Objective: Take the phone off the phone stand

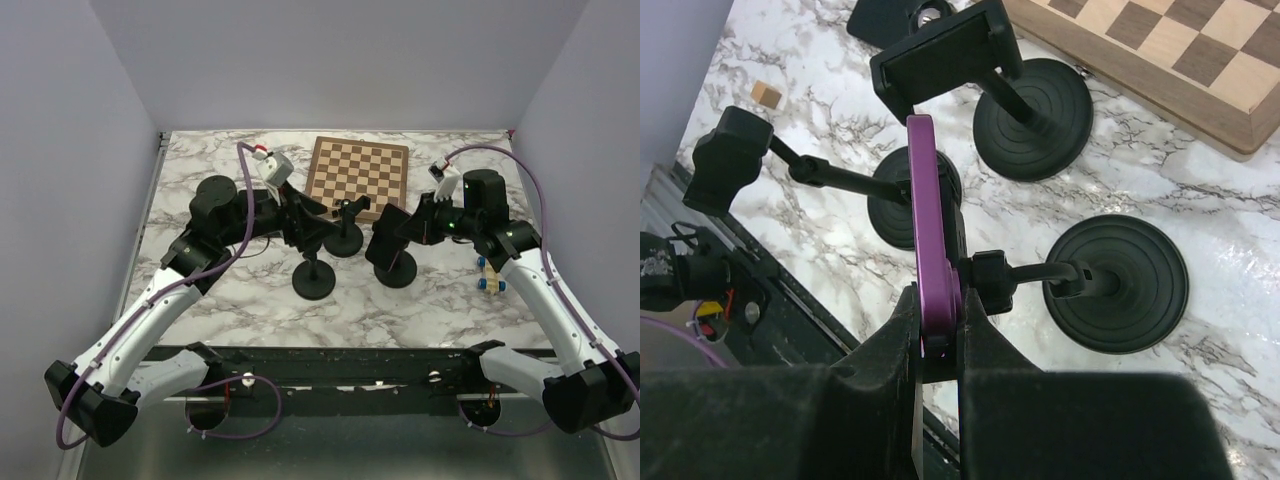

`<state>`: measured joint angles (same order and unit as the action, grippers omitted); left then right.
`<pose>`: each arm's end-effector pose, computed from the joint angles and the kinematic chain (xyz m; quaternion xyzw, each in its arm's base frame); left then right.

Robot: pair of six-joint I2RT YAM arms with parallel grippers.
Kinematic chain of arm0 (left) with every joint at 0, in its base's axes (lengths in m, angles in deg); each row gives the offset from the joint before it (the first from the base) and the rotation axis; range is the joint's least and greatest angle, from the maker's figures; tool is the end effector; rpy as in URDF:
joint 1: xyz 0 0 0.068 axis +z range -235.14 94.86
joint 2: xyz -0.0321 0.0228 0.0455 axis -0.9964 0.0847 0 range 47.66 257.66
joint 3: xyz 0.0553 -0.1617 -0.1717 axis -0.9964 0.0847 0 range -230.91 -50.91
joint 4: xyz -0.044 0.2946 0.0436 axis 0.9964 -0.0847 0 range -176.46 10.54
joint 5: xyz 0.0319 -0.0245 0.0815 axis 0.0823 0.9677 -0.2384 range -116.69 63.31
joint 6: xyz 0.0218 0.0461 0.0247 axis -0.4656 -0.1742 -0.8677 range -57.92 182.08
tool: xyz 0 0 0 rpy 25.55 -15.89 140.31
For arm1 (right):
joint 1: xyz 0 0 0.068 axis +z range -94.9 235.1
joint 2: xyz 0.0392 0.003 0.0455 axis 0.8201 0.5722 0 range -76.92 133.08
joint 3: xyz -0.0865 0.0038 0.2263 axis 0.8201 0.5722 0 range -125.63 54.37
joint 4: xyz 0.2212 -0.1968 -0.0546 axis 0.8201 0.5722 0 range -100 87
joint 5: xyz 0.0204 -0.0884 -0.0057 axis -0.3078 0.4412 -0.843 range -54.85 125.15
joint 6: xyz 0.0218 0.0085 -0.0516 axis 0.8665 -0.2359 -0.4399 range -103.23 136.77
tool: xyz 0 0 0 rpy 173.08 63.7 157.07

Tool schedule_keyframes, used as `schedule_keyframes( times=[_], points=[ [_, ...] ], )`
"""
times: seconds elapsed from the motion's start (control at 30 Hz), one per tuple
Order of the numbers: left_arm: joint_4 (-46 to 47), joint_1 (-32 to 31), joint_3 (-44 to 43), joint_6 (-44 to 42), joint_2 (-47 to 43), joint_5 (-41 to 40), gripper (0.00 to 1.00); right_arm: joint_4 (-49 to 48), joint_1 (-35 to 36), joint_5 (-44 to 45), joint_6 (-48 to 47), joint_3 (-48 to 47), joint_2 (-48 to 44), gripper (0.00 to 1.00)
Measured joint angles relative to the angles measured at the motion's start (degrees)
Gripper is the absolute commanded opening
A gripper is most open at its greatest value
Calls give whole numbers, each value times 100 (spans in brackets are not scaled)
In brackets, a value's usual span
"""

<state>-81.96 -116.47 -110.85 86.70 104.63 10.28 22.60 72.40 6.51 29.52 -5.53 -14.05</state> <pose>0.2288 -0.1671 0.3838 0.2638 0.6536 -0.5130 0.4900 0.2732 0.1050 0.3020 -0.1473 0.8565 0.3274 0.3710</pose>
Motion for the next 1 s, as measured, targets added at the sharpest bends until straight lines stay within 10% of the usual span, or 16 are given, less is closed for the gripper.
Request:
schedule_keyframes(
  times=[0.4, 1.0],
  points=[
    [-494, -785, -76, -654, 358, -111, 73, 334, 81, 590, 262, -33, -223, 70],
    [-669, -1038, -81, -772, 470, -413, 72, 793, 70, 1438, 833, -243, -444, 92]
  ],
)
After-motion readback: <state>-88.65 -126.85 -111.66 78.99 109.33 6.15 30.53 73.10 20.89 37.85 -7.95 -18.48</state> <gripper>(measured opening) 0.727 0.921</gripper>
